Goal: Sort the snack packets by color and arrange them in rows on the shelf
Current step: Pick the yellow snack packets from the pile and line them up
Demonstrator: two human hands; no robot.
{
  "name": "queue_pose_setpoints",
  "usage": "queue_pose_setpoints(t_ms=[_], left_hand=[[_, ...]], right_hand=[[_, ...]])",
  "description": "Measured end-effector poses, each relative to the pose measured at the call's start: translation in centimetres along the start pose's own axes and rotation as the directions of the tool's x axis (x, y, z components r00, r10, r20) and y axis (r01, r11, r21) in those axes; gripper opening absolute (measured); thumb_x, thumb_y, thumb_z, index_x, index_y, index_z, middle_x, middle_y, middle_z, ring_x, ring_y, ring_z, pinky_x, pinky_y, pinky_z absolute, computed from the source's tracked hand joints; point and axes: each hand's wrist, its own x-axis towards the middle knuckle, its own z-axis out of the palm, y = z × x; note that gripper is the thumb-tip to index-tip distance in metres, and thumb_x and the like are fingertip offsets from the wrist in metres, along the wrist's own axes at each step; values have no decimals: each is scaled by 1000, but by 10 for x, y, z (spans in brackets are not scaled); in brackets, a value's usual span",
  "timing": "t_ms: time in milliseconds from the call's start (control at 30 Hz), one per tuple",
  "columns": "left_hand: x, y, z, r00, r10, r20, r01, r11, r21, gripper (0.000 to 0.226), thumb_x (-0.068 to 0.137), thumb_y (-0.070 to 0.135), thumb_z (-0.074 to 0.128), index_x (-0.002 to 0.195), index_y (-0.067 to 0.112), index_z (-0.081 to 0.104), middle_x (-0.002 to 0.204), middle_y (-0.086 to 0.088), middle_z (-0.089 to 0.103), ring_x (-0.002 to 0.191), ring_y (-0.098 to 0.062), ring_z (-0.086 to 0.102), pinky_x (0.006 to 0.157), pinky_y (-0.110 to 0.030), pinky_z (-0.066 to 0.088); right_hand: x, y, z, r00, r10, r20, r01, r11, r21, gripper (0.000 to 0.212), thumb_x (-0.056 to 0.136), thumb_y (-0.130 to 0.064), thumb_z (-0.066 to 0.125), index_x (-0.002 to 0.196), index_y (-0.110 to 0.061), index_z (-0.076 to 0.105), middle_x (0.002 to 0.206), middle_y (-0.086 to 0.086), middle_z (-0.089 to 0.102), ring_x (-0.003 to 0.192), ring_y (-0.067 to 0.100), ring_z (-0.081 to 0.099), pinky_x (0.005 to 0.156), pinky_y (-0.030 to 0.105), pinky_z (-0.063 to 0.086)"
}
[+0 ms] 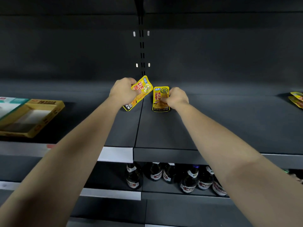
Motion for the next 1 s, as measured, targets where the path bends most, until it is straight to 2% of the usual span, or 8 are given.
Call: queue_pose_setpoints(t_ms=[167, 300, 400, 500, 667, 800, 933, 1000], left_hand=[[0, 1, 2, 1000, 3, 25, -3, 1000, 2, 27, 88, 30, 66, 112, 16, 65, 98, -1, 66, 90, -21, 64, 73, -31, 47], [-4, 4, 4, 1000, 5, 28, -4, 999, -32, 22, 88, 28, 67, 105, 14, 66, 92, 0, 65, 87, -20, 61, 73, -31, 46], [-7, 4, 9, 998, -33, 58, 45, 977, -208, 15, 84, 24, 71, 91, 11, 68, 89, -5, 70, 84, -23, 66, 77, -37, 53], [-11, 10, 14, 989, -67, 133, 127, 842, -524, 8, 82, 13, 74, 83, 10, 67, 83, -7, 71, 72, -18, 70, 72, -36, 57], [-23, 38, 21, 974, -92, 209, 219, 632, -743, 20, 89, 8, 67, 108, 1, 65, 84, -3, 68, 63, -6, 66, 53, -16, 52], [-24, 49, 27, 960, -88, 266, 272, 515, -813, 12, 90, 12, 65, 101, 7, 67, 93, -11, 70, 80, -21, 69, 77, -34, 58], [-24, 52, 29, 971, -20, 237, 198, 620, -759, 18, 93, 19, 63, 105, 6, 67, 88, -6, 69, 71, -13, 67, 66, -26, 55], [-23, 48, 26, 983, 7, 186, 103, 812, -574, 18, 94, 28, 61, 96, 11, 68, 80, 0, 67, 63, -9, 63, 59, -23, 49]], right_hand=[[5, -1, 2, 1000, 24, 1, -24, 998, -50, 44, 77, -45, 76, 102, -13, 58, 113, 9, 65, 106, 30, 61, 69, 32, 44], [3, 4, 4, 999, 12, -47, -12, 1000, -14, 64, 78, -41, 77, 126, -12, 46, 128, 9, 53, 119, 31, 53, 90, 38, 47], [-2, 6, 2, 996, -20, -86, 25, 998, 58, 52, 85, -42, 69, 123, -14, 50, 129, 8, 52, 119, 29, 52, 89, 34, 42], [-7, 3, -4, 989, -52, -141, 85, 966, 243, 36, 95, -46, 51, 100, -11, 59, 106, 9, 63, 99, 25, 58, 77, 30, 39], [-30, -4, -17, 963, -248, 101, 96, 672, 735, 31, 97, -43, 53, 86, -15, 62, 82, 2, 68, 72, 17, 63, 60, 29, 48], [-43, 1, -31, 931, -356, 76, 162, 592, 790, 6, 92, -13, 65, 88, -9, 64, 84, 5, 70, 71, 12, 69, 62, 23, 55], [-48, 7, -40, 930, -339, 143, 102, 609, 787, 6, 87, -5, 68, 93, -8, 66, 83, 2, 73, 75, 14, 72, 69, 30, 59], [-48, 9, -42, 945, -288, 155, 76, 654, 753, 7, 87, -4, 68, 89, -10, 66, 77, -1, 72, 67, 9, 71, 60, 25, 56]])
